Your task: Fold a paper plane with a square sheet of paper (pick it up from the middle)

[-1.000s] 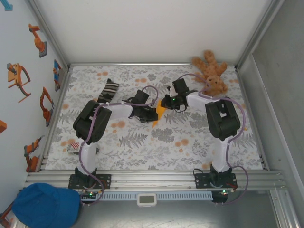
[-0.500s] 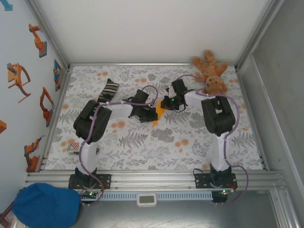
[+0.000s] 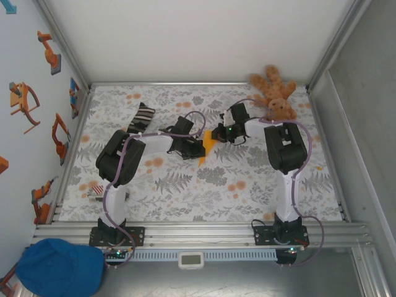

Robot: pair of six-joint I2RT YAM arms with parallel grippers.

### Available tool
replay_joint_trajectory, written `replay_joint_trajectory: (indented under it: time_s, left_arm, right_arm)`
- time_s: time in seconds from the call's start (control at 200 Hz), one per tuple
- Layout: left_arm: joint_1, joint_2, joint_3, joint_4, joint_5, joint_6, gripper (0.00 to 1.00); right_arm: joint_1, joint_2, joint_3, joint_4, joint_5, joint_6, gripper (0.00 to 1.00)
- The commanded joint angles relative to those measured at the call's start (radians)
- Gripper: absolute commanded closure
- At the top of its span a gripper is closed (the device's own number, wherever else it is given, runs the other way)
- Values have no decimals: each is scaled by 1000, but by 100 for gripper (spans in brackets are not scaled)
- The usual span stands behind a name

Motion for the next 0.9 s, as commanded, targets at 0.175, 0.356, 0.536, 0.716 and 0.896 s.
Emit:
replay_joint_trajectory:
  time_s: [0.175,0.356,0.536,0.716,0.896]
  left_arm:
    - [3,64,-49,-151,-38,28,100]
    - [5,60,-25,-160,-49,27,100]
    - [7,57,-2,-161,-60,21,100]
    - [9,60,1,-142,-56,9,100]
    - [10,55,-1,-138,-54,7,100]
  right_arm:
    - [-138,117,67,173,44,72,96]
    - [-160,70,115,141,54,41,96]
    - [-159,-138,9,110,97,25,96]
    - [-90,-257,-164,131,74,77,98]
    - [25,-274,-214,124,119,107,100]
